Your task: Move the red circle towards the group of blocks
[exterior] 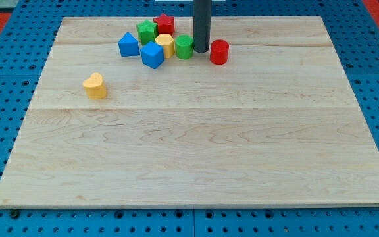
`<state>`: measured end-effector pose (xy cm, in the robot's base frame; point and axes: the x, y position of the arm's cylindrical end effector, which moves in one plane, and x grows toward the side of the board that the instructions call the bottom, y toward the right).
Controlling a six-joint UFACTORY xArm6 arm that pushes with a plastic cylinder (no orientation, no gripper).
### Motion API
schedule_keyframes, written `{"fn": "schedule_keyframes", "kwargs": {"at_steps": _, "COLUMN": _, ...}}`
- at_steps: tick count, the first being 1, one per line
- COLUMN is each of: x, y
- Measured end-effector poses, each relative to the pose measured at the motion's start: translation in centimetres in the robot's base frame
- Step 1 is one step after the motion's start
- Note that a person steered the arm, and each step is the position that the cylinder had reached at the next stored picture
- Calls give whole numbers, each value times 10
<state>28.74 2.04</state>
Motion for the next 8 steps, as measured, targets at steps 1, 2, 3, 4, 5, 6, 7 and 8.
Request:
{"fn": "schedule_keyframes", "kwargs": {"at_steps": 1, "x": -37, "y": 8}}
{"fn": "schedule_keyframes", "kwargs": {"at_steps": 2, "x": -14, "y": -26}}
{"fn": "schedule_keyframes", "kwargs": {"at_steps": 3, "x": -23, "y": -21}}
{"fn": "schedule_keyframes", "kwargs": {"at_steps": 4, "x": -66, "y": 39}}
{"fn": "schedule_keyframes", "kwargs": {"at_steps": 5, "x": -37, "y": 76}}
{"fn": "schedule_keyframes", "kwargs": {"at_steps": 6, "x": 10, "y": 60}}
{"fn": "schedule_keyframes", "kwargs": {"at_steps": 7, "x": 36, "y": 3}}
{"fn": "schedule_keyframes", "kwargs": {"at_steps": 8, "x": 41, "y": -47}}
